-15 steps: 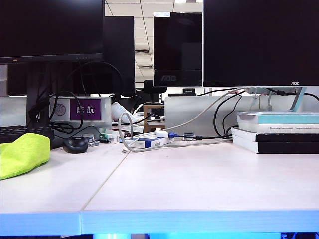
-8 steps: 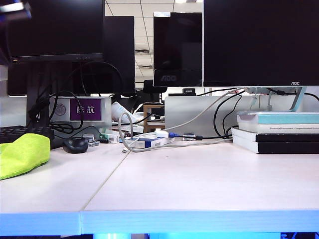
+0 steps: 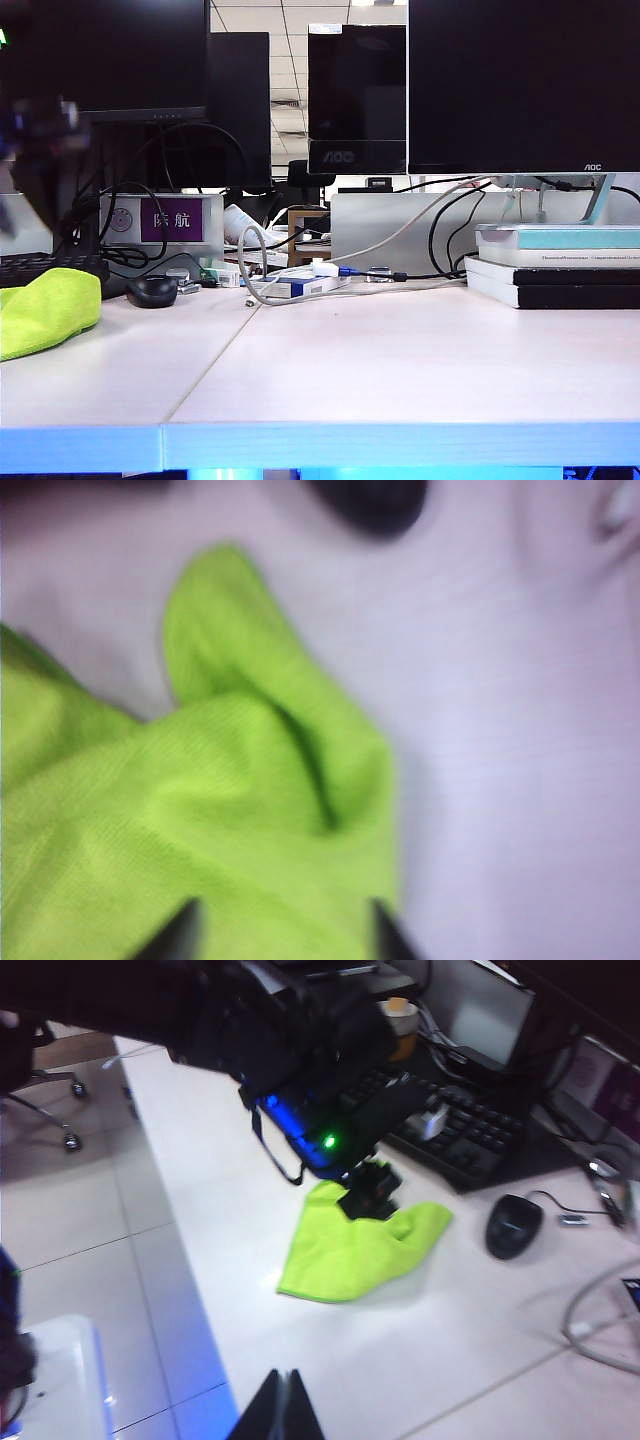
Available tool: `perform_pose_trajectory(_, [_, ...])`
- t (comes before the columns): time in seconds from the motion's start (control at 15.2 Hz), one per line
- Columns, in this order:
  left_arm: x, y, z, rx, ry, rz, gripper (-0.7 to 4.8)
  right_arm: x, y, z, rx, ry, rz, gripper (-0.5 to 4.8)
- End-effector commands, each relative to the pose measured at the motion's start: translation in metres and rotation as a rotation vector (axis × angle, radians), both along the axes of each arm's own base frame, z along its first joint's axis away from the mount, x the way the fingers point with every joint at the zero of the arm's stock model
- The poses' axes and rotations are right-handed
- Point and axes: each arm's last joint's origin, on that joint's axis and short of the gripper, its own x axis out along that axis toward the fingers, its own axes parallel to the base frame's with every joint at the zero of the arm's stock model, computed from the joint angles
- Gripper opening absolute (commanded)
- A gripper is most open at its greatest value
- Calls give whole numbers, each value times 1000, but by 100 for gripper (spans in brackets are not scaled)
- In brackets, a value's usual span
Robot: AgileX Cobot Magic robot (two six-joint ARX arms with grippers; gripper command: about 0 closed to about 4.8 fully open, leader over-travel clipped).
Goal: Wipe the table from left to right using the rag.
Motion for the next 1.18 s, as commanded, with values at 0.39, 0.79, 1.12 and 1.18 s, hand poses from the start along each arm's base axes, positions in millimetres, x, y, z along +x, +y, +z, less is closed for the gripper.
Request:
perform_pose_trajectory(0.39, [28,0,-45,63,69,26,228,0,-1,3,18,-12,-7,-5])
perform_pose_trajectory(0.79, [36,0,-70,73,129,26,209,1,-1,3,18,-12,-9,-5])
perform_pose_trajectory(1.12, [32,0,-78,103,199,-10,39,1,-1,3,14,-11,-13,-5])
perform_pose_trajectory(1.18, [30,0,-79,111,226,-24,-7,1,-1,3,14,-12,-13,-5])
